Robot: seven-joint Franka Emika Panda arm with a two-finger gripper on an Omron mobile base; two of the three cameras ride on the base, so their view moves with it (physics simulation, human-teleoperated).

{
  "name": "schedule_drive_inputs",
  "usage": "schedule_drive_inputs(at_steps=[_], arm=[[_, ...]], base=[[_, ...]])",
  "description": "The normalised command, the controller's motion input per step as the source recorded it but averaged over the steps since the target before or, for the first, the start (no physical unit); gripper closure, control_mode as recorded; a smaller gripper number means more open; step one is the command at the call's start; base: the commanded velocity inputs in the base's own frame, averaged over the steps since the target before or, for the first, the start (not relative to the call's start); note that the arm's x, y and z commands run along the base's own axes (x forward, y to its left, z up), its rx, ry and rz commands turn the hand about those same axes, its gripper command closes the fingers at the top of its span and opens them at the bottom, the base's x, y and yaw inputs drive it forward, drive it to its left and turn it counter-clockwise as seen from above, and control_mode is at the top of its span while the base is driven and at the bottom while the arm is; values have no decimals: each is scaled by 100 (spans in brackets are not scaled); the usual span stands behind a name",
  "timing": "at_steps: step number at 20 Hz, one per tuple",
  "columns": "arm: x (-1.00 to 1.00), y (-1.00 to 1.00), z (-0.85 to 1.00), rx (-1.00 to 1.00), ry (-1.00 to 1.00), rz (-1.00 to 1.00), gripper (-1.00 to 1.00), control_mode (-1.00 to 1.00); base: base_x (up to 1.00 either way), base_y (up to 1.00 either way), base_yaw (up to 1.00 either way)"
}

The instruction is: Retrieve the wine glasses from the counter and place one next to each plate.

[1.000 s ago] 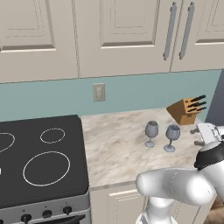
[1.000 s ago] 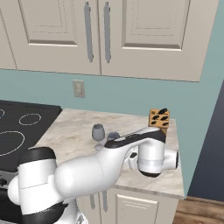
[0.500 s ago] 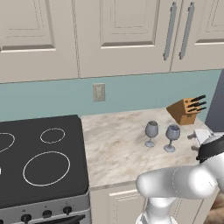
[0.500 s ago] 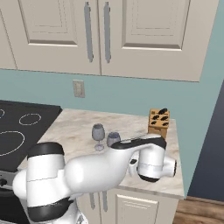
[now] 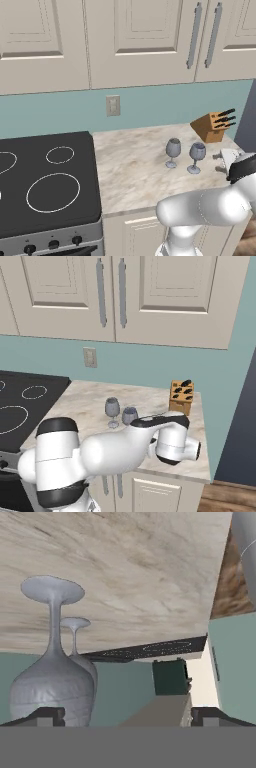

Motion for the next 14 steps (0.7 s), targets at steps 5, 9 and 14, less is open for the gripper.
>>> schedule_drive_inputs(at_steps=[5,9,14], arm=[[22,3,-1,0,8,-6,-100,-100],[23,9,-7,-2,3,-3,-100,-100],[9,4,-22,-3,0,0,-100,-100]], base=[[0,0,0],[0,0,0],[0,0,0]])
